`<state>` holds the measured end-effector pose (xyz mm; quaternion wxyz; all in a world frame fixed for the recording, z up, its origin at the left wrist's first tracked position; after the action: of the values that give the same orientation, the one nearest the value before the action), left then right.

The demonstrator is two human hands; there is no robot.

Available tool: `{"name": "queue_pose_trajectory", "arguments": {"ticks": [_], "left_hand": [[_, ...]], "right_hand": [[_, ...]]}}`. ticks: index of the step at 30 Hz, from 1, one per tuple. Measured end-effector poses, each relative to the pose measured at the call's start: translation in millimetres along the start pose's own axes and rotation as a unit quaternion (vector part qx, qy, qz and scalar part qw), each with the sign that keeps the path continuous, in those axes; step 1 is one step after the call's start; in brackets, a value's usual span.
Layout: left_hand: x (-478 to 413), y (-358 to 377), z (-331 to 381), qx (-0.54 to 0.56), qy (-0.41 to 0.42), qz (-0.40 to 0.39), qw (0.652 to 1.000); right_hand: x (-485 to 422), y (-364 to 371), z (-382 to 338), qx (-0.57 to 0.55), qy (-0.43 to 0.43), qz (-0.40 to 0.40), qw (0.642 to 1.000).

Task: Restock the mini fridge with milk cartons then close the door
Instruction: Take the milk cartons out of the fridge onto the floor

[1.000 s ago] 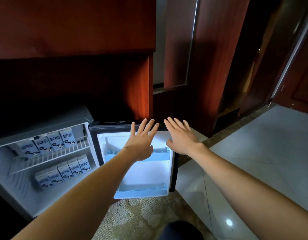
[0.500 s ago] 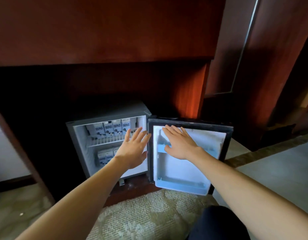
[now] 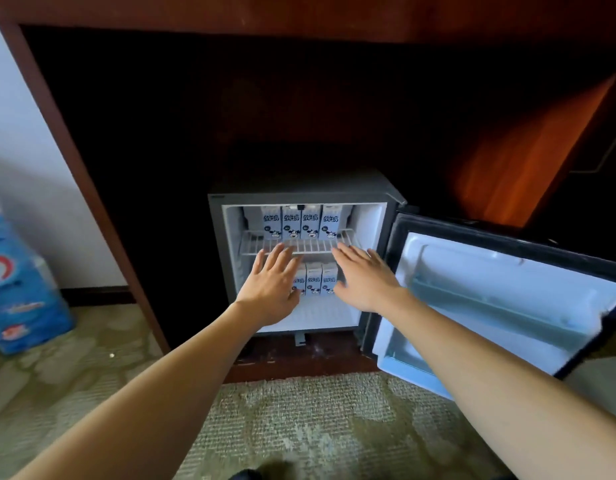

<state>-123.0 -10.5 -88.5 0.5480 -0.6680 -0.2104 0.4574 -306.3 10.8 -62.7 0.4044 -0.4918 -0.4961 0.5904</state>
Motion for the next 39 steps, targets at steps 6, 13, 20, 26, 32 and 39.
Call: {"name": "queue_pose_trajectory", "arguments": {"ticks": [6, 13, 20, 26, 32, 39], "left_hand": [[-35.7, 54.2, -42.7, 0.054, -0.057, 0.018, 0.997], [-70.1, 95.7, -80.2, 0.118, -0.143, 0.074, 0.98], [-94.8, 126.4, -95.0, 0.222, -0.343, 0.184, 0.894], [-118.9, 141.5, -108.3, 0.283, -0.449, 0.155, 0.833], [-134.0, 135.7, -108.9, 0.255, -0.501, 0.126, 0.817], [-131.4, 134.9, -116.8, 0.256, -0.494, 0.197, 0.807]], "right_hand": [[-62.5, 54.1, 10.3, -0.035, 0.015, 0.019, 0.999], [-114.3, 102.3, 30.8, -0.172, 0.118, 0.089, 0.974], [-145.1, 124.3, 45.5, -0.26, 0.218, 0.261, 0.904], [-173.0, 143.8, 60.8, -0.362, 0.27, 0.256, 0.855], [-181.6, 144.1, 68.4, -0.329, 0.318, 0.263, 0.849], [-173.2, 142.7, 69.2, -0.321, 0.295, 0.241, 0.867]]}}
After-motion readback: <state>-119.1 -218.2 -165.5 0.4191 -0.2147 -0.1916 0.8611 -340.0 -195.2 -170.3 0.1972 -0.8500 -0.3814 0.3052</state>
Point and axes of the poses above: each hand's wrist, its own x-axis away from the middle knuckle, its own y-axis out of the palm, z = x × y, the point moved 4 cm from there along -x, towards the middle knuckle, and after that the axes turned 11 degrees about z, right-handed, at the moved point
